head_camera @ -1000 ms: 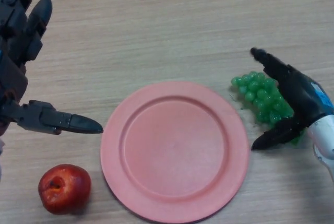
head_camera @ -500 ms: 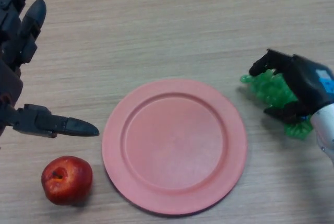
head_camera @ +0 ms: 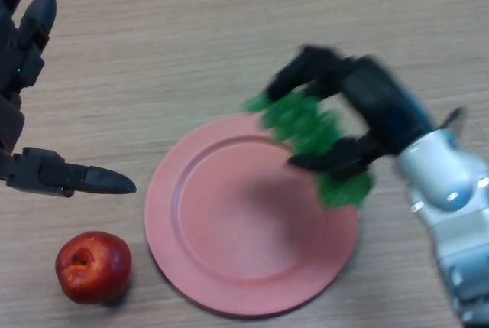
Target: Pick up the green grapes and place it on the plate
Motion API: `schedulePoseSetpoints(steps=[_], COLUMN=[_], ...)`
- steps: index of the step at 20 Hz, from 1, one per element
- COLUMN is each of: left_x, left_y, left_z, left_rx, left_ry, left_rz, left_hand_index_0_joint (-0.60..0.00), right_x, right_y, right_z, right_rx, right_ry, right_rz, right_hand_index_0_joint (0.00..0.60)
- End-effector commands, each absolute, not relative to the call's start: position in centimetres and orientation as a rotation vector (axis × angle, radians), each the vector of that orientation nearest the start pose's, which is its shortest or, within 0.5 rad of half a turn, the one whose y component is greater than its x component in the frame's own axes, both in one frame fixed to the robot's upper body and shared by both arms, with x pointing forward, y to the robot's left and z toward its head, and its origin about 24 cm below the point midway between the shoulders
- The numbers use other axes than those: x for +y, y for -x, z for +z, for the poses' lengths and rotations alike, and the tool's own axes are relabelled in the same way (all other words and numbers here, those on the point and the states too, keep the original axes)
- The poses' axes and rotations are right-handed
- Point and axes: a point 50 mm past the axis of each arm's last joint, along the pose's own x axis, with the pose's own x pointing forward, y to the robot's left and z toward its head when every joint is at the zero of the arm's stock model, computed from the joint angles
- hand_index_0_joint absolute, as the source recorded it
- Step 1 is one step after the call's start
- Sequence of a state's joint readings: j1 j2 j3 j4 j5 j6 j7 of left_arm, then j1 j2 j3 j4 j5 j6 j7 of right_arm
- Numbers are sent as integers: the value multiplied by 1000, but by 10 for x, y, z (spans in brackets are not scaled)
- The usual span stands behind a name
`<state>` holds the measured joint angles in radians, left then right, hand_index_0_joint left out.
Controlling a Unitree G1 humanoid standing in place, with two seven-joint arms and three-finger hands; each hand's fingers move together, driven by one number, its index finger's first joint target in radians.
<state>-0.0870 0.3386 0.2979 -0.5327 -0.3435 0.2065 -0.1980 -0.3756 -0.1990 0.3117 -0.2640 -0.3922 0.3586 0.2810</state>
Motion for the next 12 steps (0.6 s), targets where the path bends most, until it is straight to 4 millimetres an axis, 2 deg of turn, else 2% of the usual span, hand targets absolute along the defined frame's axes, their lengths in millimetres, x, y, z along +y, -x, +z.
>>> schedulePoseSetpoints(steps=[1,4,6,7,8,9,12], left_x=[240,243,243,244,244,245,243], left_y=[-216,-215,-215,-215,-215,-213,-212], left_z=[227,228,228,228,228,230,229], left_rx=[-699,-712,-717,-718,-719,-723,-722], left_ry=[-170,-167,-165,-163,-161,-158,-159], left_rz=[-17,11,18,20,23,25,14], left_hand_index_0_joint=[0,0,0,0,0,0,0], right_x=[-61,-53,-52,-51,-50,-49,-50], right_y=[-272,-265,-264,-263,-261,-256,-251], right_z=[183,181,182,184,186,192,198], right_rx=[-437,-426,-439,-444,-448,-455,-468], right_ry=[607,607,614,606,596,559,527], right_rz=[446,430,411,402,396,384,375], right_hand_index_0_joint=[600,600,400,250,150,9,0])
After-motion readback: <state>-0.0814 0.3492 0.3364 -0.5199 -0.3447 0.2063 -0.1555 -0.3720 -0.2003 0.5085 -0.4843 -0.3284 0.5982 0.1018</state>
